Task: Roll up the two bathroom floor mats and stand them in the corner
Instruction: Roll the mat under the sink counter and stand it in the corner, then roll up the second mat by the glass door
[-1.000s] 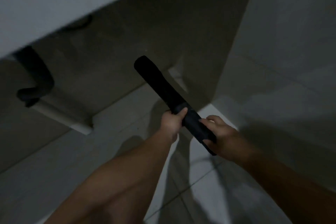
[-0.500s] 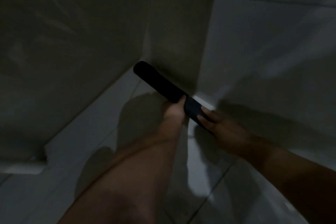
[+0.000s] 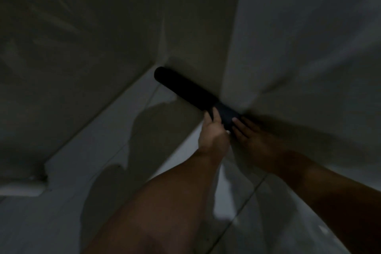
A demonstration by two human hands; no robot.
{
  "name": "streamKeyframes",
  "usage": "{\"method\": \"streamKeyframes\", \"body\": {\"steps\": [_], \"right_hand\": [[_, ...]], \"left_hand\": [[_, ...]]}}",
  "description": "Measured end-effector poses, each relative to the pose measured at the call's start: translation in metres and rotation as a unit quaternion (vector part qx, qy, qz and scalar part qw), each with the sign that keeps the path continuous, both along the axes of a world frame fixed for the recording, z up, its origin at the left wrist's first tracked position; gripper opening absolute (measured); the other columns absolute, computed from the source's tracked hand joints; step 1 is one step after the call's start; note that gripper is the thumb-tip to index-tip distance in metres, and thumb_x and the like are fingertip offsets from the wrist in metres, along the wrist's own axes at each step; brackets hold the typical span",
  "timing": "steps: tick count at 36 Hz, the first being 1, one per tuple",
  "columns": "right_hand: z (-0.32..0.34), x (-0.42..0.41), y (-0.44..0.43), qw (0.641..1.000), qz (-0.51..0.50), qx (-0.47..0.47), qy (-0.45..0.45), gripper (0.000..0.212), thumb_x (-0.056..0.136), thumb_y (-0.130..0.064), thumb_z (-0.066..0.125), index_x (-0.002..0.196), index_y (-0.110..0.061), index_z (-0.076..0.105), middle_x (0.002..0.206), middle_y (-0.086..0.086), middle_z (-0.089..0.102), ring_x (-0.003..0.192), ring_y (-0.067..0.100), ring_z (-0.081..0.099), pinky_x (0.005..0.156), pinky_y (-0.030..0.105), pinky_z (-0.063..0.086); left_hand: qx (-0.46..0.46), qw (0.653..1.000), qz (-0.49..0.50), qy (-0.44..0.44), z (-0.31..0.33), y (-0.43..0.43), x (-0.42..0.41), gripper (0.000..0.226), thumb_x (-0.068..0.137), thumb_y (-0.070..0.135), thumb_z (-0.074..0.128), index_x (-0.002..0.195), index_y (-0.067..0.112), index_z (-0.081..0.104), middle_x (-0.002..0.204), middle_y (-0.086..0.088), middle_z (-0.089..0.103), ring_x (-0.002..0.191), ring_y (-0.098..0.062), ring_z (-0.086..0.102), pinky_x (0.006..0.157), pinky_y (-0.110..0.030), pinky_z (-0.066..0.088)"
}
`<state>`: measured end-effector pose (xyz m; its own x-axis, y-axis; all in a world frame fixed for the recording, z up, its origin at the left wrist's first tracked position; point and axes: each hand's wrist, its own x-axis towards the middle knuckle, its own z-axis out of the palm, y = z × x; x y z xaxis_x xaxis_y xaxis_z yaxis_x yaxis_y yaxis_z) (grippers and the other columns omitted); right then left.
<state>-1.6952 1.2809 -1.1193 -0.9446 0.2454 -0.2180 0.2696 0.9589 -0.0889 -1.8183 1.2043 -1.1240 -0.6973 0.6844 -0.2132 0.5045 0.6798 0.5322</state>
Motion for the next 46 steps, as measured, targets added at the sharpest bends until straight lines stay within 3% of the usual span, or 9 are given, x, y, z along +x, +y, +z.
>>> {"method": "streamKeyframes", "body": {"steps": [3,6,11,20,25,30,32,41,46], "right_hand": [[0.01,0.001,-0.003,0.998,0.018,0.017,0.056,0.056,0.089,-0.011,0.038,0.144,-0.005,0.028,0.155,0.016,0.015,0.141,0.037,0.02,0.111,0.045,0.023],[0.01,0.009,-0.003,1.0,0.019,-0.001,0.006,0.058,0.093,-0.015,0.028,0.148,-0.012,0.012,0.158,0.01,-0.006,0.144,0.032,0.0,0.115,0.041,0.007],[0.011,0.018,-0.005,0.999,0.014,-0.008,-0.041,0.061,0.093,-0.016,0.027,0.149,-0.014,0.004,0.157,0.01,-0.014,0.143,0.032,-0.01,0.115,0.042,0.005],[0.021,0.031,-0.01,0.997,-0.039,-0.005,-0.07,0.065,0.092,-0.015,0.034,0.149,-0.014,0.004,0.158,0.009,-0.011,0.144,0.026,-0.006,0.115,0.036,0.007],[0.041,0.056,-0.016,0.995,-0.067,-0.014,-0.075,0.067,0.088,-0.012,0.041,0.148,-0.01,0.011,0.157,0.014,-0.008,0.144,0.027,0.0,0.115,0.035,0.01],[0.066,0.114,-0.033,0.991,-0.133,-0.016,-0.03,0.055,0.091,-0.016,0.038,0.144,-0.009,0.026,0.156,0.017,0.011,0.142,0.03,0.016,0.114,0.036,0.016],[0.076,0.148,-0.043,0.985,-0.17,-0.005,-0.037,0.053,0.091,-0.015,0.041,0.143,-0.011,0.029,0.155,0.017,0.015,0.141,0.031,0.019,0.113,0.036,0.019],[0.134,0.339,-0.121,0.936,-0.317,0.068,-0.14,0.058,0.078,-0.013,0.049,0.135,-0.012,0.041,0.138,0.02,0.04,0.119,0.036,0.043,0.096,0.041,0.039],[0.149,0.418,-0.148,0.91,-0.367,0.106,-0.159,0.053,0.078,-0.013,0.049,0.131,-0.015,0.042,0.139,0.016,0.039,0.119,0.033,0.042,0.095,0.04,0.038]], "left_hand": [[-0.049,0.996,-0.065,0.048,0.0,-0.015,-0.004,0.084,0.08,0.009,0.053,0.147,0.014,0.003,0.156,-0.013,-0.004,0.141,-0.027,0.008,0.112,-0.033,0.018],[-0.091,0.978,-0.14,0.121,0.003,-0.029,-0.002,0.085,0.077,0.008,0.052,0.146,0.009,0.003,0.156,-0.015,-0.003,0.142,-0.027,0.004,0.113,-0.037,0.011],[-0.114,0.953,-0.209,0.185,0.002,-0.041,0.003,0.086,0.075,0.009,0.053,0.147,0.013,0.005,0.157,-0.011,-0.001,0.142,-0.023,0.004,0.113,-0.04,0.005],[-0.075,0.949,-0.239,0.191,0.016,-0.048,0.01,0.081,0.078,0.008,0.053,0.147,0.014,0.011,0.156,-0.01,0.006,0.141,-0.023,0.01,0.113,-0.036,0.004],[-0.109,0.913,-0.318,0.232,0.02,-0.052,0.029,0.072,0.087,0.021,0.047,0.147,0.013,0.006,0.156,-0.009,0.005,0.14,-0.023,0.011,0.113,-0.034,0.006],[-0.023,0.9,-0.391,0.193,0.031,-0.044,0.066,0.062,0.087,0.022,0.05,0.143,0.011,0.026,0.149,-0.012,0.029,0.133,-0.029,0.029,0.111,-0.038,0.018],[0.028,0.882,-0.429,0.192,0.034,-0.035,0.087,0.053,0.086,0.019,0.052,0.136,0.007,0.039,0.14,-0.015,0.042,0.125,-0.032,0.041,0.105,-0.039,0.027],[0.165,0.78,-0.58,0.169,0.053,-0.024,0.244,0.041,0.07,0.002,0.062,0.11,0.006,0.061,0.105,-0.016,0.063,0.094,-0.034,0.058,0.087,-0.038,0.043],[0.194,0.724,-0.642,0.162,0.093,-0.034,0.336,0.05,0.074,0.006,0.051,0.124,0.013,0.049,0.118,-0.01,0.055,0.107,-0.029,0.048,0.092,-0.032,0.027]]}}
